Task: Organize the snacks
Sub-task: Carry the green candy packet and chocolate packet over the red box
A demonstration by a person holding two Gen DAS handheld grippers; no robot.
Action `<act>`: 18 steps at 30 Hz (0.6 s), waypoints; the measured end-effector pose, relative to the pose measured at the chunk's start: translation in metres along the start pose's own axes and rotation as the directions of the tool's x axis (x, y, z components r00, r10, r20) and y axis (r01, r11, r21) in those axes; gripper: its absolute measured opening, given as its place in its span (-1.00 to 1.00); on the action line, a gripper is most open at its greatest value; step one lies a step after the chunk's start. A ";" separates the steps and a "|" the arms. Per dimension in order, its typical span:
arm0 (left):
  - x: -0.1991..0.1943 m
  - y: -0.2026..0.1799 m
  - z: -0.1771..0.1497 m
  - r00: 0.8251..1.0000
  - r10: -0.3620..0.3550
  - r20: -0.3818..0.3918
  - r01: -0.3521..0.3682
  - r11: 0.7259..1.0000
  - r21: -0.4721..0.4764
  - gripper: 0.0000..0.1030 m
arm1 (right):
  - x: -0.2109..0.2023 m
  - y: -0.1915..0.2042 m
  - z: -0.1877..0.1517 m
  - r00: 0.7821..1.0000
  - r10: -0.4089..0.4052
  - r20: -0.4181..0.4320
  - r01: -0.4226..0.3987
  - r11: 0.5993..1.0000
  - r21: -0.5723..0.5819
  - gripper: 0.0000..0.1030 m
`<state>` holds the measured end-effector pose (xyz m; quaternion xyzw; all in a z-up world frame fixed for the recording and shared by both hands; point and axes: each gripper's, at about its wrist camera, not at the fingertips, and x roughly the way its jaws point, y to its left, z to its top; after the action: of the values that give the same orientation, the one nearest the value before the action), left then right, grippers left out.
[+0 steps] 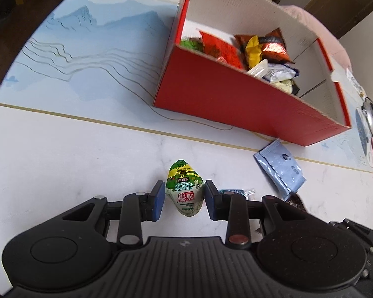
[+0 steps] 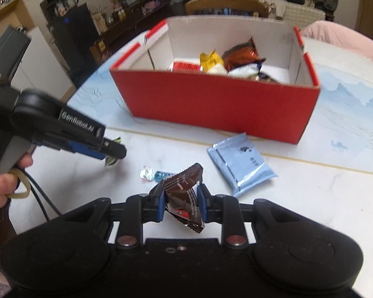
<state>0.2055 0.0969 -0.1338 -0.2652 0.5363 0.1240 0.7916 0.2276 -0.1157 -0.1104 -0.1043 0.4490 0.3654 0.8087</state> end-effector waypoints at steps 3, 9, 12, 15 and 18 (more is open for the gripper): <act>-0.018 0.000 -0.003 0.999 -0.021 0.032 0.020 1.000 0.023 -0.36 | -0.016 0.002 0.003 0.999 -0.004 0.042 0.003 1.000 0.017 -0.52; -0.055 -0.005 -0.006 0.993 -0.059 0.099 0.051 0.996 0.074 -0.35 | -0.045 0.008 0.012 0.992 -0.016 0.124 0.012 0.999 0.031 -0.52; -0.071 -0.009 -0.005 0.989 -0.067 0.135 0.055 0.994 0.093 -0.35 | -0.055 0.011 0.019 0.987 -0.032 0.157 0.027 0.999 0.032 -0.52; -0.083 -0.014 -0.001 0.984 -0.072 0.165 0.053 0.992 0.115 -0.35 | -0.062 0.012 0.025 0.983 -0.039 0.182 0.033 0.999 0.035 -0.52; -0.092 -0.019 0.004 0.979 -0.077 0.188 0.052 0.990 0.132 -0.35 | -0.068 0.011 0.033 0.977 -0.049 0.206 0.042 0.998 0.037 -0.52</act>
<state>0.1818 0.0917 -0.0435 -0.2184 0.4552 0.0890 0.8586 0.2192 -0.1250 -0.0349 -0.0629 0.3659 0.3482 0.8607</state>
